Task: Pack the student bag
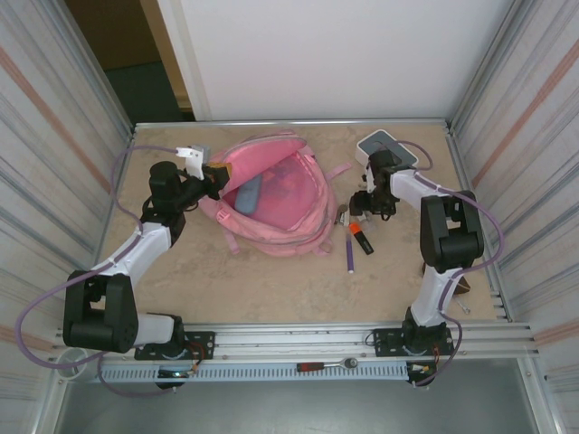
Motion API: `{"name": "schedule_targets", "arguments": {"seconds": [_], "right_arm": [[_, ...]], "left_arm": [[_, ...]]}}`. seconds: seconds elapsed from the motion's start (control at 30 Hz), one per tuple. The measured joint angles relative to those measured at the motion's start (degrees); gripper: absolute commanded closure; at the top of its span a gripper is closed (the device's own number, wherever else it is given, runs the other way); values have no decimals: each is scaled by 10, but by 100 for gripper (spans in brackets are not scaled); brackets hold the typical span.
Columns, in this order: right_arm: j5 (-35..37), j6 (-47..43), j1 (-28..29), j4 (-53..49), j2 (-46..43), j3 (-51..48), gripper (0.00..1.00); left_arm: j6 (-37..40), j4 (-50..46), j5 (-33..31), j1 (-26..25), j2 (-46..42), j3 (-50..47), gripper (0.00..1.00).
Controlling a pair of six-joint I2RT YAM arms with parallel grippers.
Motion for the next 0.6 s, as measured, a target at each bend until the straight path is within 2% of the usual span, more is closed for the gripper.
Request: {"name": "schedule_targets", "arguments": {"seconds": [0.13,0.23,0.4,0.6], "right_arm": [[-5,5,-45,3,0,1,34],[-9,11,-69,13,-6,-4,30],[-14,8,-52,22,-24,-15,17],[33,-20,-33,4,0,12,13]], "left_arm": [[1,0,0,0,0,0,100],[1,0,0,0,0,0,100],[1,0,0,0,0,0,100],[1,0,0,0,0,-1,100]]}}
